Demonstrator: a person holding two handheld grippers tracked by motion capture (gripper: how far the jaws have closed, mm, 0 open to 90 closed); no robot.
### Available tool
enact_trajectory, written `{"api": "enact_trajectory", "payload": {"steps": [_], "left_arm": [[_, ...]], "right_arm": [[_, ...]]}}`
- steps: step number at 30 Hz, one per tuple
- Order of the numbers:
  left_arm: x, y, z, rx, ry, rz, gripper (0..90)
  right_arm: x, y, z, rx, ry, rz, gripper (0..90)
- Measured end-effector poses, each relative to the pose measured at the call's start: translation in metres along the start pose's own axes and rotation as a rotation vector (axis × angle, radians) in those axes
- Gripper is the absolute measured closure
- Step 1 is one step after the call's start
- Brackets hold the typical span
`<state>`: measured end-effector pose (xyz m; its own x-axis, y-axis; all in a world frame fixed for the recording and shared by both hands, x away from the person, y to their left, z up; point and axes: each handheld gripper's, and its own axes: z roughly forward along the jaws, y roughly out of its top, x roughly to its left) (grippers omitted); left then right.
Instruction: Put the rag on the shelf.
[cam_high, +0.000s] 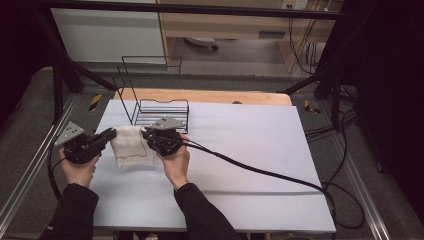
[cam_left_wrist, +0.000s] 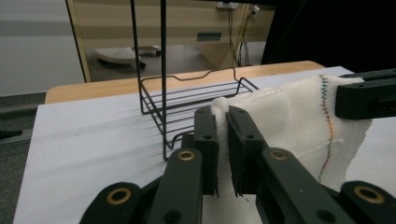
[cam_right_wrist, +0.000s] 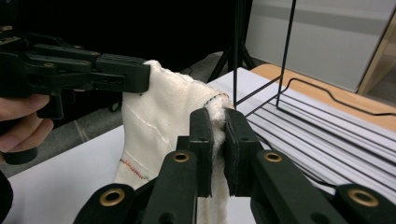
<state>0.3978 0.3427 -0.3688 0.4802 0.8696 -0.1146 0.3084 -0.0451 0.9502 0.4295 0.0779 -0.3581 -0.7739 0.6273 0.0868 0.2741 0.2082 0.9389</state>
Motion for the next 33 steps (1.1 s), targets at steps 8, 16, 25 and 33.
{"api": "enact_trajectory", "payload": {"steps": [8,16,25,33], "left_arm": [[-0.01,0.008,-0.003,-0.034,0.002,0.006,82.4],[-0.024,0.016,-0.002,-0.049,-0.008,0.021,82.4],[-0.038,0.032,-0.002,-0.097,-0.019,0.027,82.4],[-0.043,0.044,-0.002,-0.143,-0.031,0.032,82.4]], "right_arm": [[0.0,0.005,-0.01,-0.03,-0.005,-0.016,83.0],[-0.007,0.01,-0.029,-0.06,-0.016,-0.023,83.0],[-0.012,0.021,-0.046,-0.102,-0.02,-0.033,83.0],[-0.014,0.033,-0.058,-0.145,-0.029,-0.05,83.0]]}}
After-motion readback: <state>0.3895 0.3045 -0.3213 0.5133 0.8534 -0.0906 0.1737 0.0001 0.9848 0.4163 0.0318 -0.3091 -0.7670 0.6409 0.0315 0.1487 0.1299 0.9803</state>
